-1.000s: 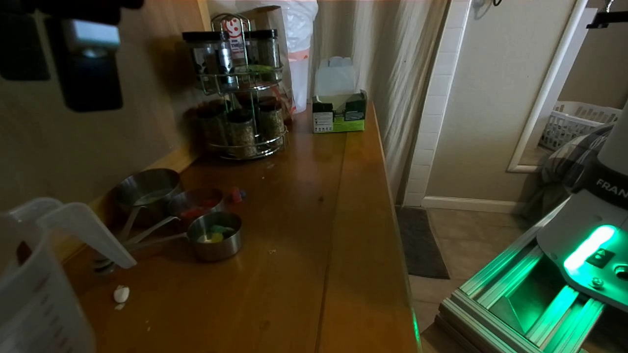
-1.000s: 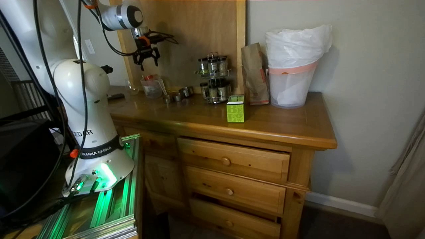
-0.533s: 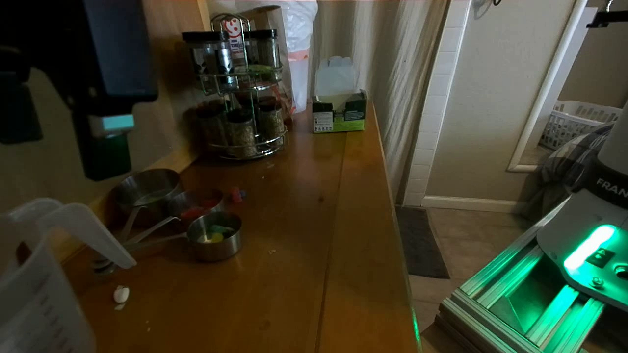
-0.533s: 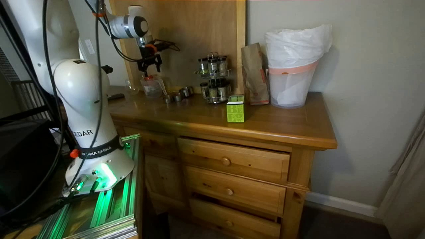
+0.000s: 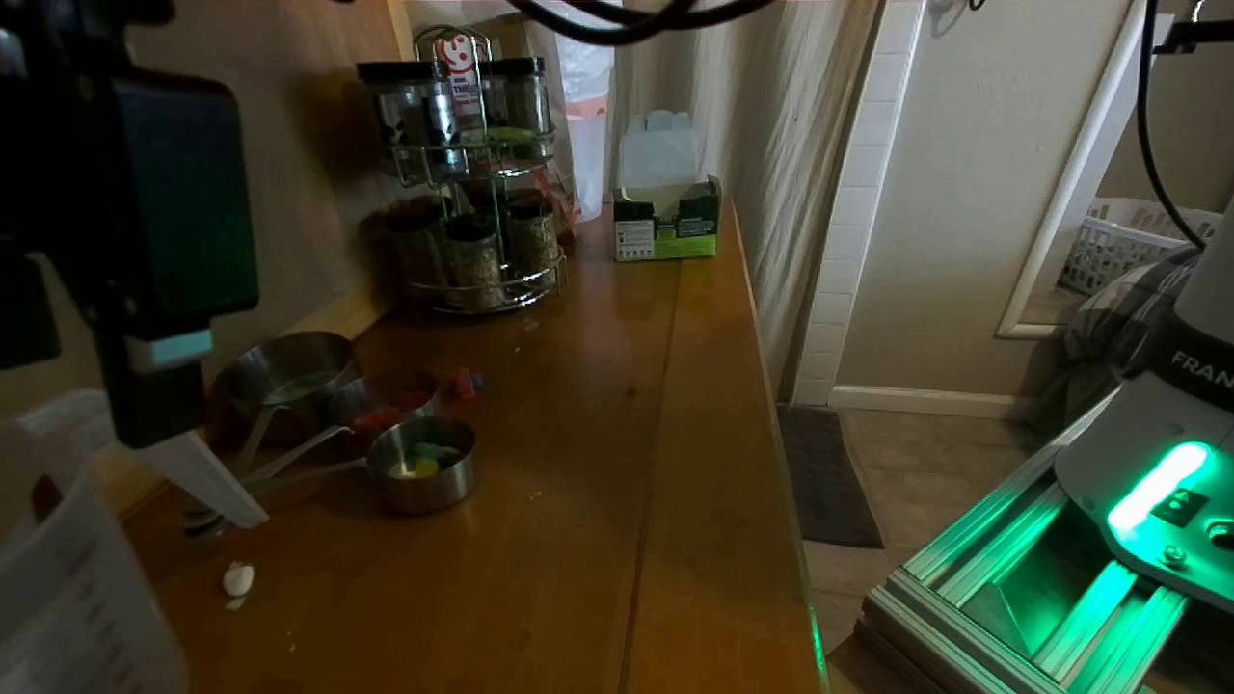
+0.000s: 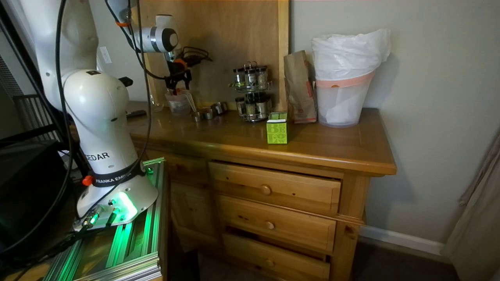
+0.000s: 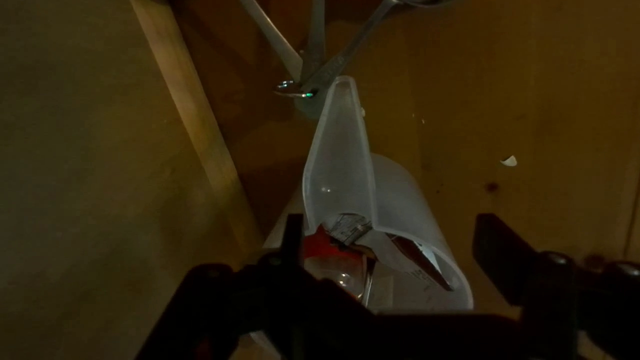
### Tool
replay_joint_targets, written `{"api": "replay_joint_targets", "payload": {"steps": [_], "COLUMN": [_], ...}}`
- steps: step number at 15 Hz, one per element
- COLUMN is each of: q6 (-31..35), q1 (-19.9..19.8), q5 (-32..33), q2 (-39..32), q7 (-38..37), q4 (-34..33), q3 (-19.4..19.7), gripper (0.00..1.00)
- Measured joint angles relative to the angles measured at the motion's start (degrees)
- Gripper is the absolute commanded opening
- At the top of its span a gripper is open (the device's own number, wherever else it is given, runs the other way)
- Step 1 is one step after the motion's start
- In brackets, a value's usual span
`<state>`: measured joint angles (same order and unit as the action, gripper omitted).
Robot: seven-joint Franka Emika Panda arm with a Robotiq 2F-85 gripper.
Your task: Move the jar to the right
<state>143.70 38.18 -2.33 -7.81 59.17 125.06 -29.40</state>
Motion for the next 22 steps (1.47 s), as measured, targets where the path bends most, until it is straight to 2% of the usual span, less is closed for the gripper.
{"api": "replay_joint_targets", "payload": {"steps": [7, 9, 12, 15, 17, 19, 20, 22], "q6": [1.02, 1.05, 1.52, 1.8, 1.8, 1.8, 1.79, 1.78], "q1": [-0.19, -0.24, -0.24, -0.24, -0.24, -0.24, -0.24, -0.23], "q5": [3.3, 4.94, 7.37, 9.15, 9.89, 10.34, 10.47, 10.71], "q2": [-2.25, -2.71, -3.63, -4.68, -5.48, -6.11, -6.39, -6.84], "q7": [-0.81, -1.28, -2.51, -3.47, -3.65, -3.65, -3.64, -3.63], "q4": [-1.11, -1.55, -2.58, -3.48, -3.95, -4.32, -4.53, -4.87], "q3": [-0.07, -0.04, 0.03, 0.05, 0.05, 0.04, 0.01, -0.07], "gripper": [0.85, 0.8, 0.65, 0.66, 0.73, 0.72, 0.49, 0.4]}}
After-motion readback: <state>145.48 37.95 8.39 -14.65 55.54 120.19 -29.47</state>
